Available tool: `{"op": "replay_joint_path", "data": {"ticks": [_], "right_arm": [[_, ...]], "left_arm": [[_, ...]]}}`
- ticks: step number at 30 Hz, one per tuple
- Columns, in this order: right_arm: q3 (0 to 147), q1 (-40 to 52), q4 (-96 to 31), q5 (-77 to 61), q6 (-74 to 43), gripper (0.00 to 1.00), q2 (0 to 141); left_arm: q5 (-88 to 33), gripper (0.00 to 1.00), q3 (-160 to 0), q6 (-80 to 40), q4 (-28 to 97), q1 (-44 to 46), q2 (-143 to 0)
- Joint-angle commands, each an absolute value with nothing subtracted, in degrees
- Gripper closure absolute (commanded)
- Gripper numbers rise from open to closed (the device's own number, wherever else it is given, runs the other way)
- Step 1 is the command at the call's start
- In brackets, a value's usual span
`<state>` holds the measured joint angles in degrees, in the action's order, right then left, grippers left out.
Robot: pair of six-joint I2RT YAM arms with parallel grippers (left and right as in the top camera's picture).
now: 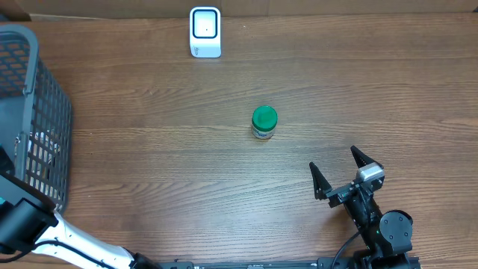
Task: Scan the item barcode
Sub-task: 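Reach the left gripper back into the basket and grasp a green packet, then carry the green packet to the table left of the jar, release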
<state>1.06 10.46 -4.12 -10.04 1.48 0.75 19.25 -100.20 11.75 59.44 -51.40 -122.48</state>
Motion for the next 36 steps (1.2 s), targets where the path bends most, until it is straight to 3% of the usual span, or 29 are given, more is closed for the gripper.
{"op": "replay_joint_path", "data": {"ticks": [1,11,17,27,36], "right_arm": [[0.47,10.04,-3.90,-9.47,1.37,0.00,0.56],[0.47,10.04,-3.90,-9.47,1.37,0.00,0.56],[0.47,10.04,-3.90,-9.47,1.37,0.00,0.56],[0.47,10.04,-3.90,-9.47,1.37,0.00,0.56],[0.47,10.04,-3.90,-9.47,1.37,0.00,0.56]], "left_arm": [[11.20,0.96,-106.13,8.91,60.97,-50.52,-114.17],[-9.39,0.96,-117.10,0.78,64.14,-44.88,-93.47],[-18.92,0.96,-117.03,-1.74,69.93,-29.17,-88.60],[-4.95,0.96,-101.86,-7.66,69.14,6.50,-97.95],[1.93,0.96,-95.00,-13.13,59.18,20.47,-114.85]]}}
